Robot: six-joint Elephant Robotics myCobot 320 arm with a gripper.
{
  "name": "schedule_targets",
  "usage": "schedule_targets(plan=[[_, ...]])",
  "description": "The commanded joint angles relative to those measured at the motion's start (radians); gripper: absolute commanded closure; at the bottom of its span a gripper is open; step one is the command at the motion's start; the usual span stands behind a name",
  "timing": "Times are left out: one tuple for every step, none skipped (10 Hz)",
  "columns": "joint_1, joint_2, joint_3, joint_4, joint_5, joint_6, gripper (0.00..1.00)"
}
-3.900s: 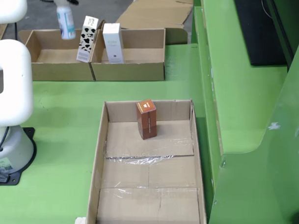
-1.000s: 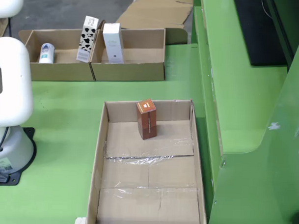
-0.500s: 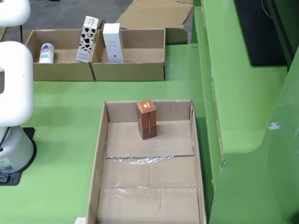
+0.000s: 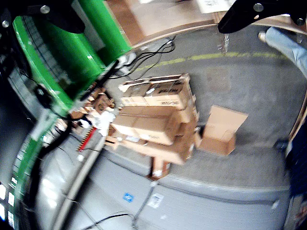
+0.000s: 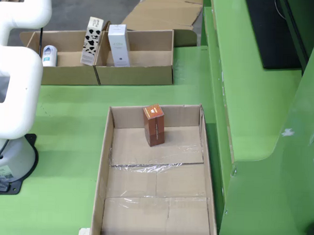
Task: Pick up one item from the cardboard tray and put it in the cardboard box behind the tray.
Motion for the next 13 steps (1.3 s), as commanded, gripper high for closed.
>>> schedule_targets(plan=[[-0.563,0.066,0.028,0.012,-0.01,-0.076,0.0],[-0.637,0.06,0.028,0.012,-0.01,-0.068,0.0],[-0.797,0.059,0.028,0.012,-0.01,-0.099,0.0],[-0.797,0.059,0.028,0.012,-0.011,-0.11,0.0],[-0.861,0.068,0.028,0.012,-0.011,-0.12,0.0],[-0.947,0.08,0.028,0.012,-0.011,-0.14,0.0],[-1.036,0.073,0.028,0.012,-0.01,-0.159,0.0],[-1.036,0.073,0.028,0.012,-0.011,-0.15,0.0],[-1.105,0.07,0.028,0.012,-0.011,-0.165,0.0],[-1.192,0.063,0.028,0.012,-0.01,-0.177,0.0],[-1.222,0.058,0.028,0.012,-0.011,-0.167,0.0],[-1.253,0.052,0.028,0.012,-0.011,-0.166,0.0],[-1.253,0.052,0.028,0.012,-0.01,-0.156,0.0]])
